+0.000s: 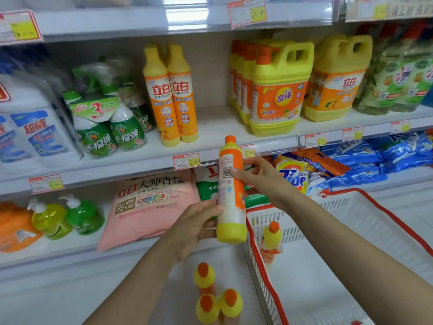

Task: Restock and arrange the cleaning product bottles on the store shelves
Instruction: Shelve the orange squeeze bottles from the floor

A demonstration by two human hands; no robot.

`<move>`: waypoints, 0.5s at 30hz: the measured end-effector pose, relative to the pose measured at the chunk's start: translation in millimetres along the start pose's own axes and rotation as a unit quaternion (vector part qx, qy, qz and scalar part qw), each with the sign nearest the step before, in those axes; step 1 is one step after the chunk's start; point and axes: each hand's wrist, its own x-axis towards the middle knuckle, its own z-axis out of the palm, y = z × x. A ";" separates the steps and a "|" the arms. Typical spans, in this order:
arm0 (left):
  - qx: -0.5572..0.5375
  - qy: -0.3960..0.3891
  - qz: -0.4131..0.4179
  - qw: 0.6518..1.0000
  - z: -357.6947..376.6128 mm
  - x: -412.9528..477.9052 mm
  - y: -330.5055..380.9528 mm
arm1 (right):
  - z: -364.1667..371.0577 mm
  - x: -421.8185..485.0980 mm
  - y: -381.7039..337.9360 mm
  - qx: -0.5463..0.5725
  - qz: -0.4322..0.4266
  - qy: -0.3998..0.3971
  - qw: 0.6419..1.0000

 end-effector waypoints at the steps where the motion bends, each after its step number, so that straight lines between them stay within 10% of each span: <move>1: 0.003 0.011 0.003 1.000 -1.0 1.4 -0.4 | -1.5 0.6 0.9 0.014 -0.009 -0.003 1.000; 11: 0.116 0.119 0.058 0.984 -0.8 2.2 -0.9 | 2.0 -2.2 -4.6 0.004 -0.072 -0.059 0.996; 15: 0.418 0.261 0.079 0.867 2.5 -0.1 -6.2 | 7.4 4.0 -4.0 0.008 -0.099 0.079 0.992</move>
